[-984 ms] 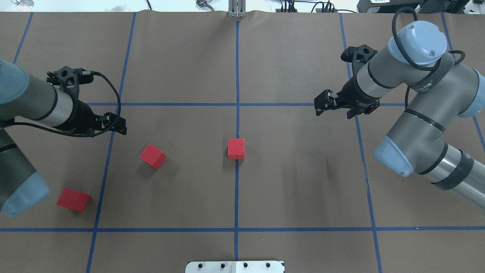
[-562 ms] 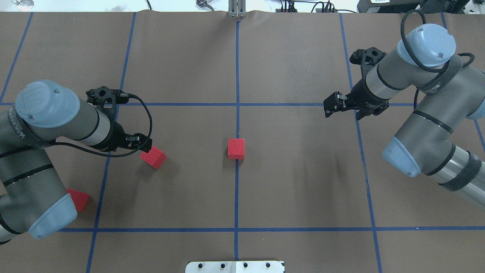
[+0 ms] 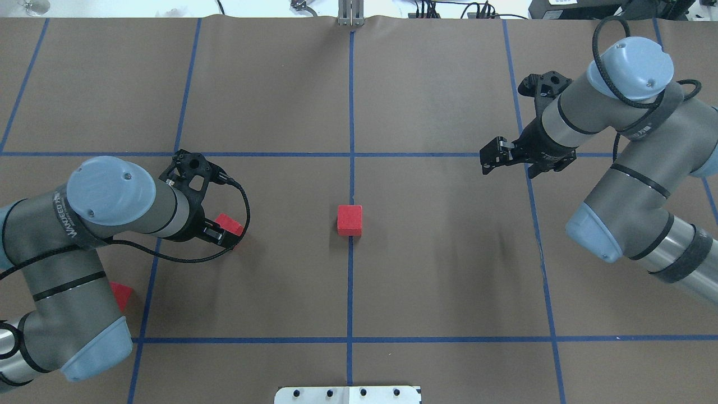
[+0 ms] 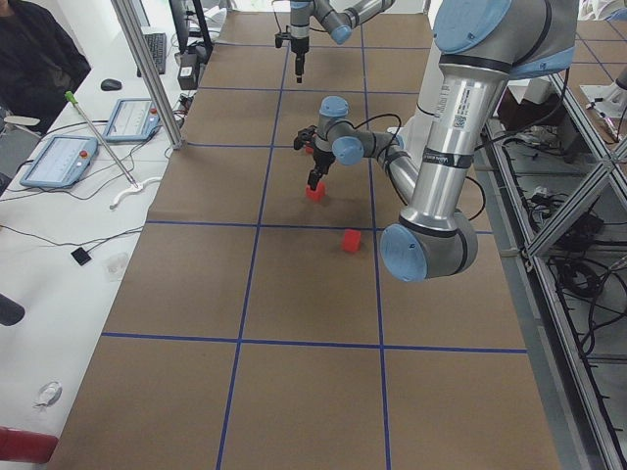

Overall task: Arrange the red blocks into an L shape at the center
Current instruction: 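Grasp the middle red cube with the left gripper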

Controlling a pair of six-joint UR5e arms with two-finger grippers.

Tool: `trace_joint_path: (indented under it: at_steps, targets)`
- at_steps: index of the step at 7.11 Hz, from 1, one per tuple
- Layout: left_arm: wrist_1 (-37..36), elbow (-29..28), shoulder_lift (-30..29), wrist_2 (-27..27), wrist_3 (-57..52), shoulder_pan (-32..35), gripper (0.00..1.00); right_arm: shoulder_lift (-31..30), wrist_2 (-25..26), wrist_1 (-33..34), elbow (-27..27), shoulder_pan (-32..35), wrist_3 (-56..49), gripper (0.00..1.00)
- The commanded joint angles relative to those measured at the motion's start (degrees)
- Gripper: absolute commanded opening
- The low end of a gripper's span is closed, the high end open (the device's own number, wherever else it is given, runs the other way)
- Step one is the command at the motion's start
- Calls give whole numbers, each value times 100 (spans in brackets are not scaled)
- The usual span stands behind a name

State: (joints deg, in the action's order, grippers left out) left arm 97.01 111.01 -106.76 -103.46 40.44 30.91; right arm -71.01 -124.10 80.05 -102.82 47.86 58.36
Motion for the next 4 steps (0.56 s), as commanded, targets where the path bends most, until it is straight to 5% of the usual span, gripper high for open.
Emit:
trace_joint_path:
  at_steps: [1, 4]
  targets:
    - [-51, -359, -256, -34, -493, -24, 100, 0, 0, 2, 60, 4, -88, 99]
    - [-33, -719, -528, -34, -511, -24, 100, 0, 0, 2, 78, 4, -97, 99]
